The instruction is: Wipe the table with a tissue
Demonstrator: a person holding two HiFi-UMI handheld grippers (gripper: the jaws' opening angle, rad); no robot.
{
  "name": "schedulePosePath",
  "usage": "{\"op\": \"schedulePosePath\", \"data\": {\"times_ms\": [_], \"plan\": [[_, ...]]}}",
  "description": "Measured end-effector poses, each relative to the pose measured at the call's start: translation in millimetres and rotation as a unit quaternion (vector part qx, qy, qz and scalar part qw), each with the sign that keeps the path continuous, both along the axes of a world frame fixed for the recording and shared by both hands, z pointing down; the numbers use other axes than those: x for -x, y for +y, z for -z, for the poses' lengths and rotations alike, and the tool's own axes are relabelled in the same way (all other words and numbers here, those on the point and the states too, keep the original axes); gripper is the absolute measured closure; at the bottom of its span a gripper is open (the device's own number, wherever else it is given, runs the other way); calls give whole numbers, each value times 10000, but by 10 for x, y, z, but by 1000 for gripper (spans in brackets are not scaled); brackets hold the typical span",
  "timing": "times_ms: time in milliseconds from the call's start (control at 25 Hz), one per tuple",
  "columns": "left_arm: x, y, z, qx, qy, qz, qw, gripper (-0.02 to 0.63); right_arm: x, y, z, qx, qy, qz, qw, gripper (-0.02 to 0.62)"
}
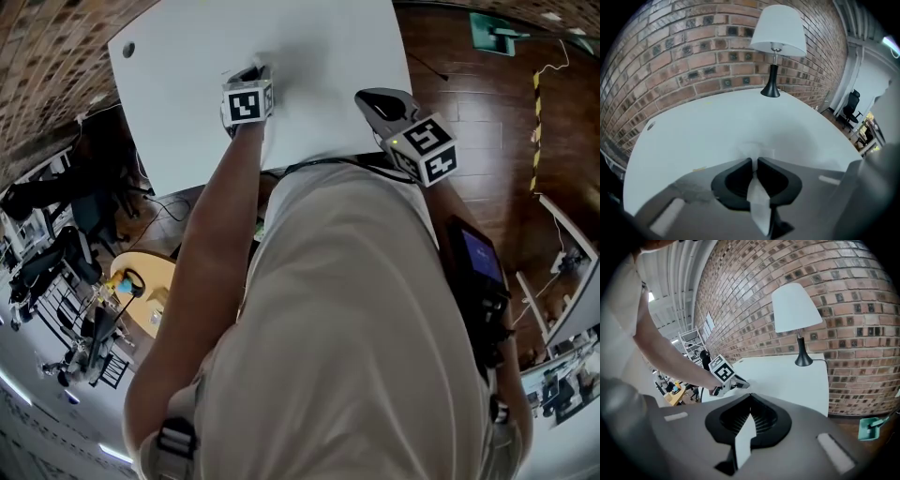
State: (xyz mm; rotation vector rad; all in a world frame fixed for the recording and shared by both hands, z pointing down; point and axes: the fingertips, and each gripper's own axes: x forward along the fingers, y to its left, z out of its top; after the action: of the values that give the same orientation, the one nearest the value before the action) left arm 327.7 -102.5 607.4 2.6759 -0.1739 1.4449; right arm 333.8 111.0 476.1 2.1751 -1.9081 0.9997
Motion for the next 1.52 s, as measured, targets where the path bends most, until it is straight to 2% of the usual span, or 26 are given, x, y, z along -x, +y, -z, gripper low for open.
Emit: {"op": "schedulePosePath", "data": {"times_ms": [240, 440, 560, 640, 800, 1040, 1240, 1520], "plan": [[276, -133, -21, 348, -366, 329, 9982, 561, 94, -116, 20, 21, 15, 99, 9999, 588], [609, -80, -54, 688, -696, 194, 9950, 561, 165, -287, 52, -36, 77, 219, 9997, 588], [879, -48, -77, 727, -745, 15, 9946, 561, 230, -415, 51, 10, 119, 298, 9995, 588], [1067, -33, -87, 774, -658, -131, 9947, 561, 287, -547, 32, 52, 143, 381, 9992, 588], [1284, 135, -77, 1179, -408, -339, 9916, 561, 356, -760, 20, 111, 234, 606, 9978, 588], [1164, 134, 233, 1081, 87, -414, 9932, 561, 484, -991, 46, 140, 332, 1011, 9942, 588], [988, 130, 280, 1211, 452, -296, 9912, 561, 501, -1027, 74, 230, 426, 1178, 9918, 588], [883, 46, 305, 1356, 587, -239, 9887, 561, 459, -1084, 96, 233, 424, 1145, 9922, 588]]}}
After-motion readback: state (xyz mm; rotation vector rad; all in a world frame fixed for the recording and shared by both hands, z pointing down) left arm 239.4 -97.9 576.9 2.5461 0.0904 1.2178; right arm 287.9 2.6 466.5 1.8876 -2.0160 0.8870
